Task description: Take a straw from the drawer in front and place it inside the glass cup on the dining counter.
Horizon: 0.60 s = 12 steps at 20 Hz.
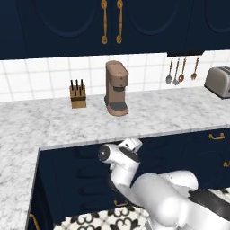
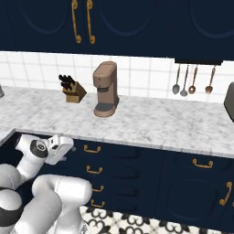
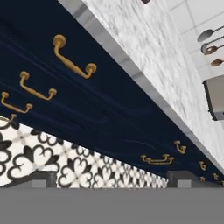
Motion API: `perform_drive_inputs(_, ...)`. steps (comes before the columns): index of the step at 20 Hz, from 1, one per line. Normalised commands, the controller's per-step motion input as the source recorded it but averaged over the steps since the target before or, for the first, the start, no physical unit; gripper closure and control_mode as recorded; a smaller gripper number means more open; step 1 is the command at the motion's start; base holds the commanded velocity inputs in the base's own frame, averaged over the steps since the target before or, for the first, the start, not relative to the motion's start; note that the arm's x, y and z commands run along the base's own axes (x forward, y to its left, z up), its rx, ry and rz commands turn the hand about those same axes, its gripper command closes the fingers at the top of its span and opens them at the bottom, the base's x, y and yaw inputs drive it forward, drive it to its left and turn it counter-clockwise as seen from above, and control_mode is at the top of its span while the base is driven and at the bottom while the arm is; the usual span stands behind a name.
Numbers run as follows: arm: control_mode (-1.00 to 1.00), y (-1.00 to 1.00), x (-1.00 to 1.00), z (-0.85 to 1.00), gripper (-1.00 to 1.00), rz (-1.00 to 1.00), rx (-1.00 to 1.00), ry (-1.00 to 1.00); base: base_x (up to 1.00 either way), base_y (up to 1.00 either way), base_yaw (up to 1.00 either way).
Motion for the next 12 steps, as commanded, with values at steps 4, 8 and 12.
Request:
perform_drive_inputs(4,-1.0,0.01,0.65,-0.25,-1.0,-0.01,-0.08,0.03,0.0,0.0,0.0)
perform_drive_inputs(8,-1.0,0.21,0.22,-0.56,-1.0,0.0,-0.16,0.0,0.0,0.0,0.0)
perform_drive_inputs(12,-1.0,0.13,0.16,-0.37,-1.0,-0.01,-0.16,0.01,0.0,0.0,0.0)
